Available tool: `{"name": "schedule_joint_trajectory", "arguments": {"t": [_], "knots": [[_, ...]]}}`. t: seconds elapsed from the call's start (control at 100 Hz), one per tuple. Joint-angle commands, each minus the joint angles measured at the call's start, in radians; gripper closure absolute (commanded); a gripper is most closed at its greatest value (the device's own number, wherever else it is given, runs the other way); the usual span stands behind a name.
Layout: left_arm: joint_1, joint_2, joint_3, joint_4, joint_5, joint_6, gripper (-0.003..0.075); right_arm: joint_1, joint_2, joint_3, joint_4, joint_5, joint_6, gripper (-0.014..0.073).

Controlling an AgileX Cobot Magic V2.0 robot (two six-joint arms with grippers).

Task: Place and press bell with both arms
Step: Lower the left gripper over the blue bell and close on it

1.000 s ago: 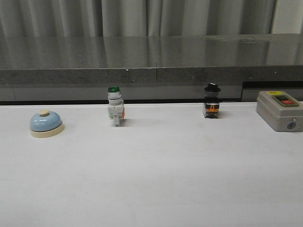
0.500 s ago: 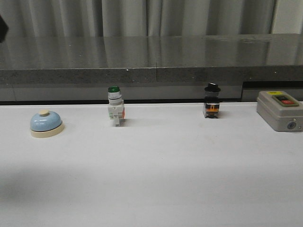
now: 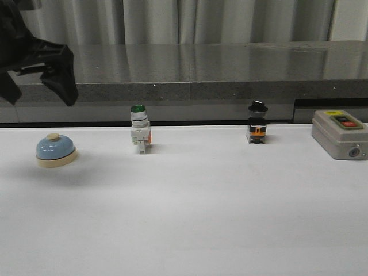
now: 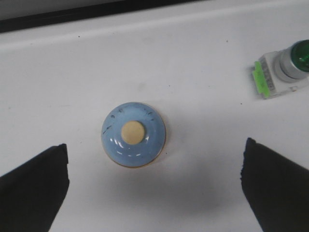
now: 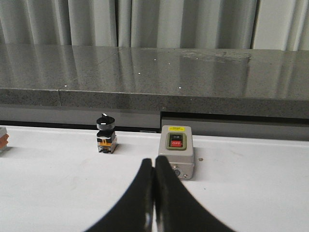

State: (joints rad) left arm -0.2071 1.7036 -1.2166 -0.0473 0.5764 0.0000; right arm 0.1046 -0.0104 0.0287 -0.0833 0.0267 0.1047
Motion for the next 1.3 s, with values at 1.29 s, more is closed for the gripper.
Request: {"name": "schedule_joint_trajectory", "arguments": {"t": [1.29], "knots": [[0.021, 0.273, -0.118, 0.006, -0.091, 0.000, 0.0031, -0.006, -0.021, -0.019, -0.011, -0.081, -0.007, 0.0658]]}}
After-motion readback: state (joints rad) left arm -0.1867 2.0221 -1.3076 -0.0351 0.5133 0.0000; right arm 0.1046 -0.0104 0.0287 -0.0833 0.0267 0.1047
